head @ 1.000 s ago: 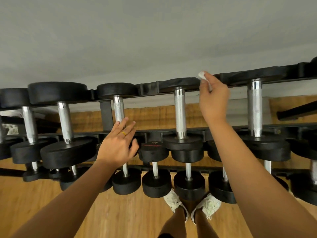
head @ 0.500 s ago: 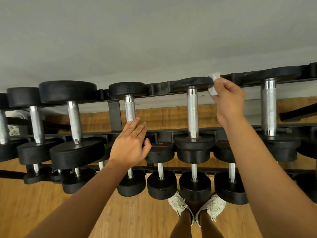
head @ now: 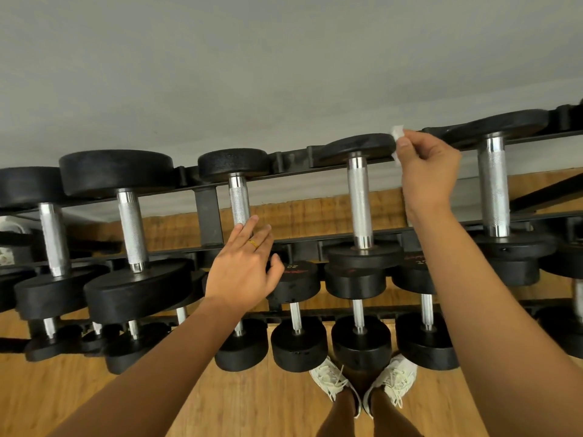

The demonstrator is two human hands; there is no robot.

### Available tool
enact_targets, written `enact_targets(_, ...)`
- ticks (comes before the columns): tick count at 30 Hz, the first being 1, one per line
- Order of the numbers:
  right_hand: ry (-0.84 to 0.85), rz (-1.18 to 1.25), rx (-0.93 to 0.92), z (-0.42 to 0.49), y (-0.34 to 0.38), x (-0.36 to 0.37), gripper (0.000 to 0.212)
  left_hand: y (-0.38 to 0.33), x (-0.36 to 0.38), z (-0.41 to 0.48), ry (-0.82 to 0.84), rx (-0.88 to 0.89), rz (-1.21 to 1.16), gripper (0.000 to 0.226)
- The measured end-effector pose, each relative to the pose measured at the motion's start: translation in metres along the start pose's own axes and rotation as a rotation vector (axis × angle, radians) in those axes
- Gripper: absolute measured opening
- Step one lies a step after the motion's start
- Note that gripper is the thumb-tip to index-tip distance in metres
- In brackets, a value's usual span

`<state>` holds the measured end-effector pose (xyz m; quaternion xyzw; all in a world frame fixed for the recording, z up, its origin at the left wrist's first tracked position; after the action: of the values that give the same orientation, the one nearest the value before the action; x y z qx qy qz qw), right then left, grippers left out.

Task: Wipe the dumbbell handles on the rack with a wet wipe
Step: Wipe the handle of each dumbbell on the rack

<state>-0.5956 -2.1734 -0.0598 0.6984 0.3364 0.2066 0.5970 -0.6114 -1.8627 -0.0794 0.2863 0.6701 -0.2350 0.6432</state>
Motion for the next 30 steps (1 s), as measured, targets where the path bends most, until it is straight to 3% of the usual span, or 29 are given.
enact_targets(6, 0.109, -0.194, -0.235, -0.020, 0.015, 0.013, 0.024, 0.001, 0.002, 0.000, 0.003, 0.008, -0.003, 0.056)
enact_targets(10, 0.016, -0.219, -0.172, -0.012, 0.012, 0.004, 0.029, 0.002, 0.002, 0.000, -0.012, 0.010, -0.011, 0.055)
enact_targets(16, 0.097, -0.506, -0.521, -0.030, 0.034, 0.023, 0.026, 0.001, 0.000, -0.001, -0.027, 0.017, -0.011, 0.054)
enact_targets(20, 0.024, -0.503, -0.417, -0.023, 0.032, 0.014, 0.031, 0.002, 0.000, 0.000, -0.006, 0.006, -0.006, 0.055)
enact_targets(25, 0.106, -0.625, -0.645, -0.035, 0.032, 0.025, 0.029, 0.002, 0.000, 0.000, 0.011, 0.011, -0.005, 0.056)
enact_targets(30, 0.134, -0.625, -0.605, -0.027, 0.039, 0.018, 0.028, 0.002, -0.001, 0.000, -0.008, 0.012, 0.004, 0.056)
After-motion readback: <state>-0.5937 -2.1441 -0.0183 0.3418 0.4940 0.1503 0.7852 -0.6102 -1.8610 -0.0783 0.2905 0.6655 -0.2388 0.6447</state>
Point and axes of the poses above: each hand's wrist, its own z-axis towards the middle knuckle, its own x-axis out of the palm, y = z × x, the point moved 5 cm from there along z, towards the middle knuckle, and after that the axes turned 6 degrees about x, right-handed, at the moved point
